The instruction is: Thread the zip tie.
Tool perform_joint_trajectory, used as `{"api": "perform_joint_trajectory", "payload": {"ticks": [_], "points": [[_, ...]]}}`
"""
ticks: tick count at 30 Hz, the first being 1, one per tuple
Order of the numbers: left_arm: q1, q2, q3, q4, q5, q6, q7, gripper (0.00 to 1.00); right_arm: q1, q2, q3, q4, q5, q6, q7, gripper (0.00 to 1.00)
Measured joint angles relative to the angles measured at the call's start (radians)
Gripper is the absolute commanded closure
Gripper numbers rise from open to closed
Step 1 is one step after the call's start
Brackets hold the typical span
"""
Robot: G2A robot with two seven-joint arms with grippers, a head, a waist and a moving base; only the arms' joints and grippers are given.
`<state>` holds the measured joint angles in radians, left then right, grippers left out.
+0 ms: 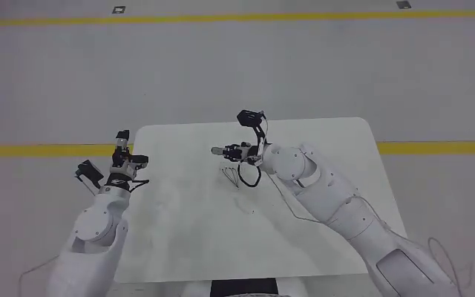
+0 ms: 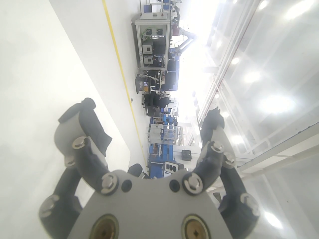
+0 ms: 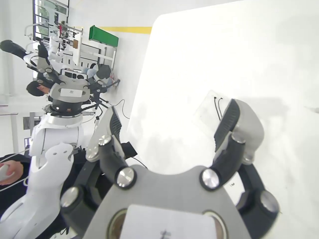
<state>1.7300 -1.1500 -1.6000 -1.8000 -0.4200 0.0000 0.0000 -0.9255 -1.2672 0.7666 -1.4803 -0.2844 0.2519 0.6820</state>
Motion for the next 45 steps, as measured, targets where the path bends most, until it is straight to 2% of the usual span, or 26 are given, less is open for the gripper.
{"api": "perform_joint_trajectory", "payload": {"ticks": [2, 3, 6, 11, 14, 16, 25, 29, 33, 40, 43, 45], "points": [[0.0, 0.0, 0.0, 0.0, 0.0, 0.0, 0.0, 0.0, 0.012, -0.001, -0.013, -0.007, -0.012, -0.008, 0.012, 0.0], [0.0, 0.0, 0.0, 0.0, 0.0, 0.0, 0.0, 0.0, 0.037, -0.005, -0.035, -0.007, -0.038, -0.013, 0.038, 0.0], [0.0, 0.0, 0.0, 0.0, 0.0, 0.0, 0.0, 0.0, 0.146, -0.03, -0.125, 0.041, -0.15, -0.006, 0.199, 0.0], [0.0, 0.0, 0.0, 0.0, 0.0, 0.0, 0.0, 0.0, 0.274, -0.098, -0.244, 0.181, -0.143, -0.002, 0.356, 0.0], [0.0, 0.0, 0.0, 0.0, 0.0, 0.0, 0.0, 0.0, 0.323, -0.144, -0.302, 0.271, -0.111, 0.0, 0.39, 0.0], [0.0, 0.0, 0.0, 0.0, 0.0, 0.0, 0.0, 0.0, 0.331, -0.156, -0.316, 0.297, -0.1, -0.008, 0.408, 0.0], [0.0, 0.0, 0.0, 0.0, 0.0, 0.0, 0.0, 0.0, 0.328, -0.154, -0.314, 0.291, -0.1, -0.01, 0.408, 0.0], [0.0, 0.0, 0.0, 0.0, 0.0, 0.0, 0.0, 0.0, 0.321, -0.169, -0.325, 0.293, -0.103, -0.038, 0.377, 0.0], [0.0, 0.0, 0.0, 0.0, 0.0, 0.0, 0.0, 0.0, 0.346, -0.208, -0.361, 0.338, -0.103, -0.03, 0.38, 0.0], [0.0, 0.0, 0.0, 0.0, 0.0, 0.0, 0.0, 0.0, 0.384, -0.306, -0.445, 0.502, -0.11, 0.018, 0.39, 0.0], [0.0, 0.0, 0.0, 0.0, 0.0, 0.0, 0.0, 0.0, 0.396, -0.34, -0.448, 0.569, -0.093, 0.014, 0.369, 0.0], [0.0, 0.0, 0.0, 0.0, 0.0, 0.0, 0.0, 0.0, 0.399, -0.346, -0.445, 0.582, -0.088, 0.006, 0.359, 0.0]]}}
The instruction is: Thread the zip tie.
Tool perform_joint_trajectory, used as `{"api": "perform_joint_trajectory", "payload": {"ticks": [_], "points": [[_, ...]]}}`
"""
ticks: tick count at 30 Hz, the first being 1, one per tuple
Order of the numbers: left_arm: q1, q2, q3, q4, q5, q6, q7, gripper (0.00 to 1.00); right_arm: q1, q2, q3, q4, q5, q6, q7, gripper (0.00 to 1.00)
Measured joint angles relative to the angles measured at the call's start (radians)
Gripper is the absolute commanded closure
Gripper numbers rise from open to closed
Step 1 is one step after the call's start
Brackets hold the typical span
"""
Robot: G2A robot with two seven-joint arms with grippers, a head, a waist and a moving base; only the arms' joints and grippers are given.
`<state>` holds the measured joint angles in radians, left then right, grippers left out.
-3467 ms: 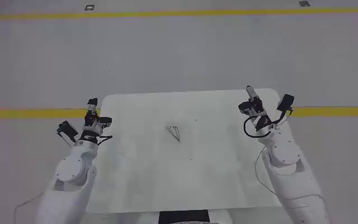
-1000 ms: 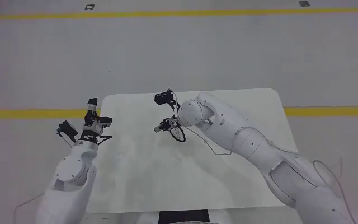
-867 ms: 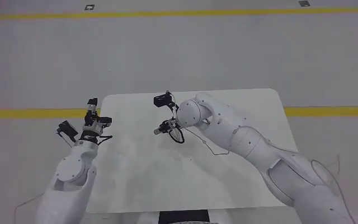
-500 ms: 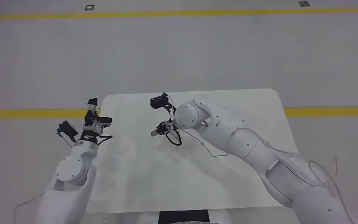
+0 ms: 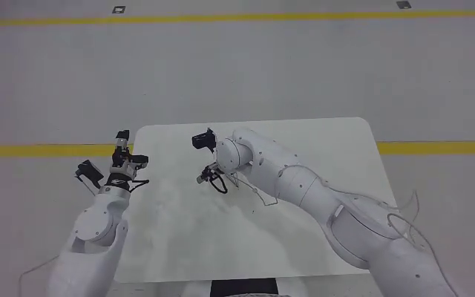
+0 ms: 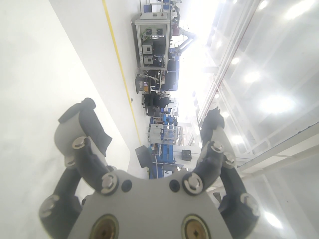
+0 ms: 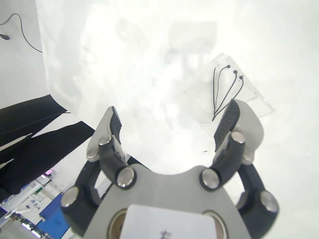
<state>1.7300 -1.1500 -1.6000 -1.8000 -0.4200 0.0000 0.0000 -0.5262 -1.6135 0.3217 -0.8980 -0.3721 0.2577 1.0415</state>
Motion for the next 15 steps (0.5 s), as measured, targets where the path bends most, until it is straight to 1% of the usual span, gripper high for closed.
{"api": "perform_joint_trajectory", "payload": {"ticks": [7, 8, 10, 15], "points": [[0.0, 0.0, 0.0, 0.0, 0.0, 0.0, 0.0, 0.0, -0.001, 0.001, -0.001, 0.0, -0.003, 0.002, 0.0, 0.0], [0.0, 0.0, 0.0, 0.0, 0.0, 0.0, 0.0, 0.0, -0.002, 0.001, -0.003, 0.007, -0.012, 0.012, -0.002, 0.0], [0.0, 0.0, 0.0, 0.0, 0.0, 0.0, 0.0, 0.0, -0.004, 0.0, -0.001, 0.008, -0.037, 0.05, -0.001, 0.0], [0.0, 0.0, 0.0, 0.0, 0.0, 0.0, 0.0, 0.0, -0.006, 0.0, 0.009, 0.001, -0.035, 0.04, 0.004, 0.0]]}}
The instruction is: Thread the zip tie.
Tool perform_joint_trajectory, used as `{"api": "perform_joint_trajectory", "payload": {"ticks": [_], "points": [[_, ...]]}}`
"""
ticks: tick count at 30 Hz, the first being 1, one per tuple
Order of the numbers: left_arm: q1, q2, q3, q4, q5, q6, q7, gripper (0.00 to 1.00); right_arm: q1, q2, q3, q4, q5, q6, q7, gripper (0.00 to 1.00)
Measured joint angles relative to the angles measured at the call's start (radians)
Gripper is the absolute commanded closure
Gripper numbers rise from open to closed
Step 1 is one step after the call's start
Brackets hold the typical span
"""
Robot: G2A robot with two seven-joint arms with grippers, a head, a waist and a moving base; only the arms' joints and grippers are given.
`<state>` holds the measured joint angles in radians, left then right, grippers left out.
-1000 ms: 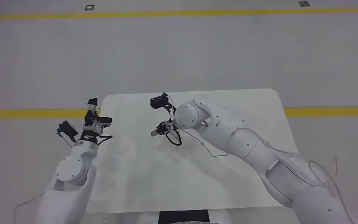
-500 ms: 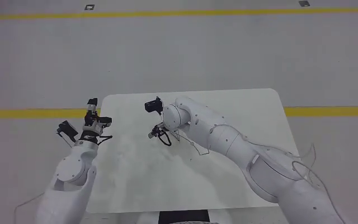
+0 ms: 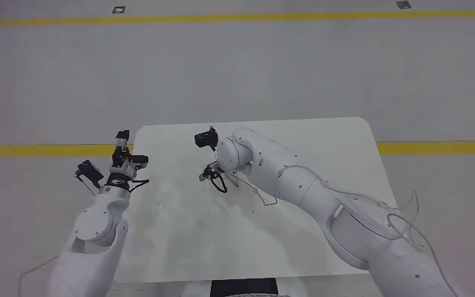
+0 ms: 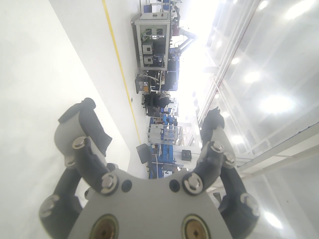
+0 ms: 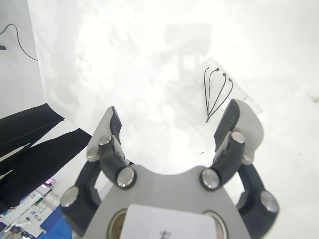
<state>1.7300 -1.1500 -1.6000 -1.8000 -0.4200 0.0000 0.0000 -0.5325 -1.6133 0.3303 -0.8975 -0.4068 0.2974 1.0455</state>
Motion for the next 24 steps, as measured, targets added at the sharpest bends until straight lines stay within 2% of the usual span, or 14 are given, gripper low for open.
{"api": "perform_joint_trajectory", "payload": {"ticks": [7, 11, 13, 14, 15, 16, 21, 24], "points": [[0.0, 0.0, 0.0, 0.0, 0.0, 0.0, 0.0, 0.0, 0.0, 0.0, 0.0, 0.0, -0.001, 0.001, -0.001, 0.0], [0.0, 0.0, 0.0, 0.0, 0.0, 0.0, 0.0, 0.0, 0.003, 0.002, -0.004, -0.008, -0.068, 0.042, -0.007, 0.0], [0.0, 0.0, 0.0, 0.0, 0.0, 0.0, 0.0, 0.0, 0.005, 0.002, -0.003, -0.011, -0.093, 0.044, 0.014, 0.0], [0.0, 0.0, 0.0, 0.0, 0.0, 0.0, 0.0, 0.0, 0.005, 0.002, -0.002, -0.011, -0.102, 0.043, 0.021, 0.03], [0.0, 0.0, 0.0, 0.0, 0.0, 0.0, 0.0, 0.0, 0.005, 0.001, -0.001, -0.009, -0.111, 0.043, 0.027, 0.37], [0.0, 0.0, 0.0, 0.0, 0.0, 0.0, 0.0, 0.0, 0.004, 0.0, 0.0, -0.008, -0.122, 0.043, 0.033, 0.51], [0.0, 0.0, 0.0, 0.0, 0.0, 0.0, 0.0, 0.0, -0.002, -0.004, 0.019, -0.002, -0.161, 0.043, 0.053, 0.67], [0.0, 0.0, 0.0, 0.0, 0.0, 0.0, 0.0, 0.0, -0.007, -0.005, 0.03, -0.005, -0.184, 0.043, 0.066, 0.84]]}}
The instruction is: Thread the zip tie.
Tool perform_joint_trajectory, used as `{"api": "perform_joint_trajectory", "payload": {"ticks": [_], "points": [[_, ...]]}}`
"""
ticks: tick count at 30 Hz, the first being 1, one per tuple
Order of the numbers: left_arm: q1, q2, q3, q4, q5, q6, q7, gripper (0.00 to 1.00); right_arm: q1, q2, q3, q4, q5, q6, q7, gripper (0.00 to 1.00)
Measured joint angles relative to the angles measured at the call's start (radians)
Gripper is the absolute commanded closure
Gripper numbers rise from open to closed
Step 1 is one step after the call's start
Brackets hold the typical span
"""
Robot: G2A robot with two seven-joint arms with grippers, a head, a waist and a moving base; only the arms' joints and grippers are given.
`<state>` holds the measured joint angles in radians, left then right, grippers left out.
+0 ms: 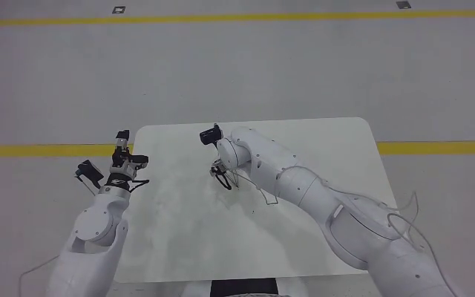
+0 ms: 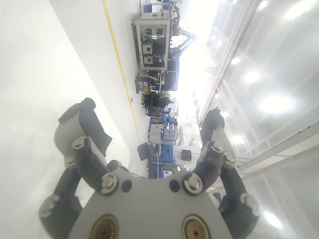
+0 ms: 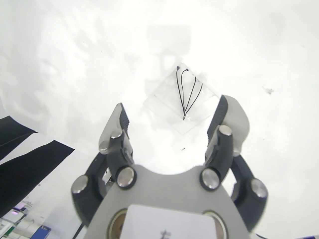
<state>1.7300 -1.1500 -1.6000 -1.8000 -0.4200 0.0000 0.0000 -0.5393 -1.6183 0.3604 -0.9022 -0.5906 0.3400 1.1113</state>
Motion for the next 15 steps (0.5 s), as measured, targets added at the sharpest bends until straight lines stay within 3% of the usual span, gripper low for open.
{"api": "perform_joint_trajectory", "payload": {"ticks": [15], "points": [[0.0, 0.0, 0.0, 0.0, 0.0, 0.0, 0.0, 0.0, -0.062, -0.021, 0.041, 0.036, -0.089, 0.0, 0.003, 0.83]]}}
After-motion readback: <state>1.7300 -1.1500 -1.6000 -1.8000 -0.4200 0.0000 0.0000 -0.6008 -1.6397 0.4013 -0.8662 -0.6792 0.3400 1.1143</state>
